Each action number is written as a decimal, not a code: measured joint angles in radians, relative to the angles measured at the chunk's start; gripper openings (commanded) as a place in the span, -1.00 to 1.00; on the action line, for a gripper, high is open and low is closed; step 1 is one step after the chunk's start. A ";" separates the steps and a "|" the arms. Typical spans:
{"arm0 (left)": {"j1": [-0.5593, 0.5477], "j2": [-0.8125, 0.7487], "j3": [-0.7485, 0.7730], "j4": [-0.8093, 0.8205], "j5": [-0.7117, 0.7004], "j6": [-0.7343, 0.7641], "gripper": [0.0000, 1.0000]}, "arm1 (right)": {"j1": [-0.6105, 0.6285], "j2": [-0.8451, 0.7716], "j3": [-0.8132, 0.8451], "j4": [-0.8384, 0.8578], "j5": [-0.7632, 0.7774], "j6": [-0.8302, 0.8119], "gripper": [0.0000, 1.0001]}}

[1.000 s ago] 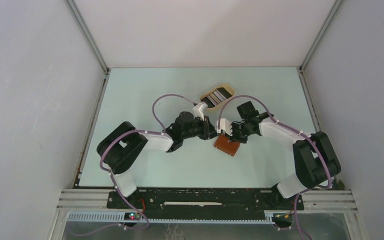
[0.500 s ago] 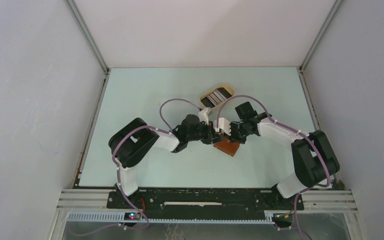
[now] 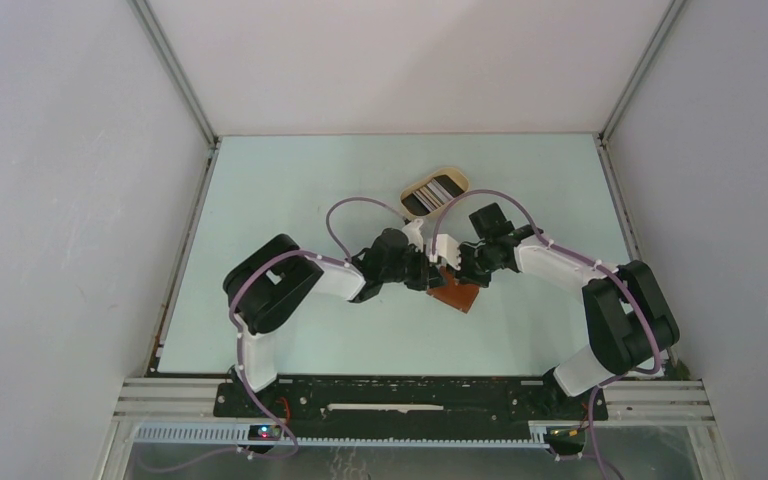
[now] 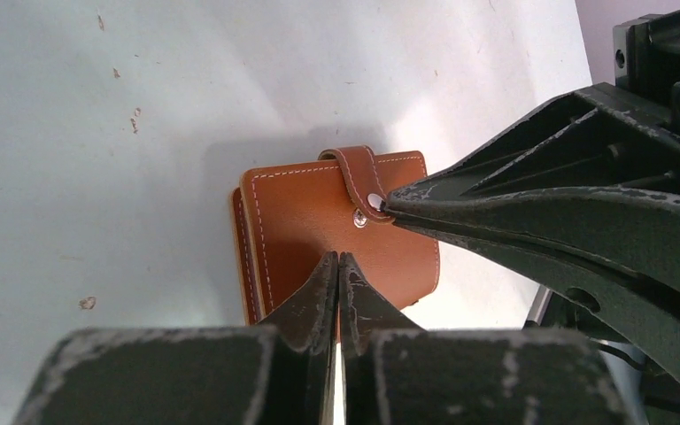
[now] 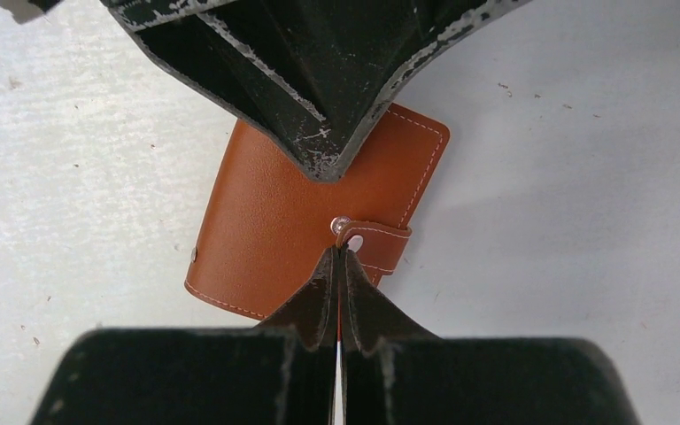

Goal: Put the credit cards into the card holder
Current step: Close the card holder at the center of the board.

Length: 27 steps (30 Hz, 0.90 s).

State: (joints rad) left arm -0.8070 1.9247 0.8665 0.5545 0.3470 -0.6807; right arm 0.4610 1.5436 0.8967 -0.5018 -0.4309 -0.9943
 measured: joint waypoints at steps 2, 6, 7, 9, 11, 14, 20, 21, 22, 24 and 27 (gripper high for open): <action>0.000 0.002 0.002 -0.003 -0.001 0.000 -0.92 | 0.000 0.000 0.000 0.003 0.000 0.005 -1.00; 0.000 0.004 0.013 -0.016 -0.003 0.001 -0.93 | 0.006 0.000 0.000 0.006 0.003 0.008 -1.00; 0.000 0.004 0.013 -0.018 -0.003 0.000 -0.93 | 0.009 0.000 0.000 0.005 0.004 0.008 -1.00; 0.000 0.004 0.013 -0.018 -0.003 0.001 -0.93 | 0.012 0.000 0.000 0.005 0.004 0.008 -1.00; 0.000 0.004 0.013 -0.018 -0.003 0.000 -0.93 | 0.014 0.000 0.000 0.005 0.004 0.008 -1.00; 0.000 0.004 0.013 -0.018 -0.003 0.000 -0.94 | 0.018 0.000 0.000 0.005 0.007 0.008 -1.00; 0.000 0.004 0.013 -0.019 -0.003 0.001 -0.94 | 0.030 0.000 0.000 0.005 0.019 0.007 -1.00; 0.000 0.004 0.013 -0.019 -0.003 0.001 -0.95 | 0.031 0.000 0.000 0.005 0.022 0.007 -1.00; 0.000 0.004 0.013 -0.019 -0.003 0.001 -0.95 | 0.032 0.000 0.000 0.005 0.024 0.007 -1.00; 0.000 0.004 0.013 -0.019 -0.003 0.001 -0.94 | 0.036 0.000 0.002 0.003 0.029 0.007 -1.00; 0.000 0.004 0.013 -0.019 -0.003 0.001 -0.94 | 0.045 0.005 0.009 0.000 0.037 0.006 -1.00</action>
State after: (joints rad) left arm -0.8074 1.9289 0.8799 0.5358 0.3439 -0.6800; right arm 0.5056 1.5486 0.9054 -0.5014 -0.3943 -0.9886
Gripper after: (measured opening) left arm 0.031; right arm 0.006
